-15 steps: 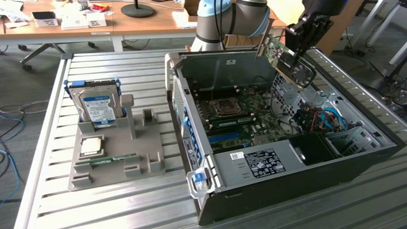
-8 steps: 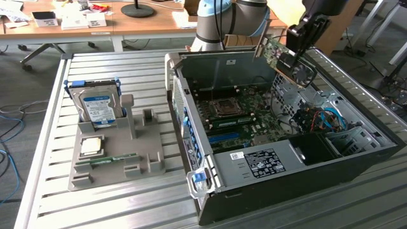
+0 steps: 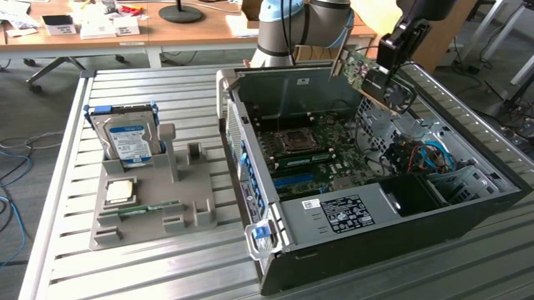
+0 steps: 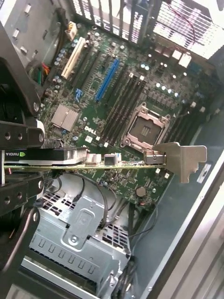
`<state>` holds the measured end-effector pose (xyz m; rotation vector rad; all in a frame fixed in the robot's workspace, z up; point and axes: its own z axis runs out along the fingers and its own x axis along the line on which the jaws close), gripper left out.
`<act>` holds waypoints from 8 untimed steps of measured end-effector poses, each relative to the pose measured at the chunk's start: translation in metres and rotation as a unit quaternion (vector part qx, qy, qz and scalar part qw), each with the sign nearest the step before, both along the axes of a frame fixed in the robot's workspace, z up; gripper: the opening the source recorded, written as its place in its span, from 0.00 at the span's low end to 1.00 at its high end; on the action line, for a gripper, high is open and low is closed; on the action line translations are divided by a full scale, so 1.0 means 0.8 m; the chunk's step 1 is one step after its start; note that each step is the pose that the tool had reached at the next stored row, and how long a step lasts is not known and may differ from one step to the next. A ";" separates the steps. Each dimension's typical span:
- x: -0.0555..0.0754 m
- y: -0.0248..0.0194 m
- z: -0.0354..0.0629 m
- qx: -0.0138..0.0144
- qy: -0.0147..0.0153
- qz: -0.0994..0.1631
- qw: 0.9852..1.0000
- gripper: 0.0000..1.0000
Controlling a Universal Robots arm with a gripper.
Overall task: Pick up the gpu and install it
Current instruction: 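Insert the gpu into the slot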
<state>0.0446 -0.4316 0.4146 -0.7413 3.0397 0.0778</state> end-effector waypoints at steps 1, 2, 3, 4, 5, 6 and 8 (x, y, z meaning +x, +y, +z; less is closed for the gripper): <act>0.000 0.0000 0.000 0.000 0.000 0.006 1.000 0.27; 0.000 0.0000 0.000 0.000 0.000 0.012 1.000 0.27; 0.000 0.0000 0.000 0.000 0.000 0.017 1.000 0.27; 0.000 0.0000 0.000 0.000 0.000 0.023 1.000 0.27; 0.000 0.0000 0.000 0.000 0.000 0.029 1.000 0.27; 0.000 0.0000 0.000 0.000 0.000 0.035 0.999 0.27; 0.000 0.0000 0.000 0.000 0.000 0.046 0.999 0.27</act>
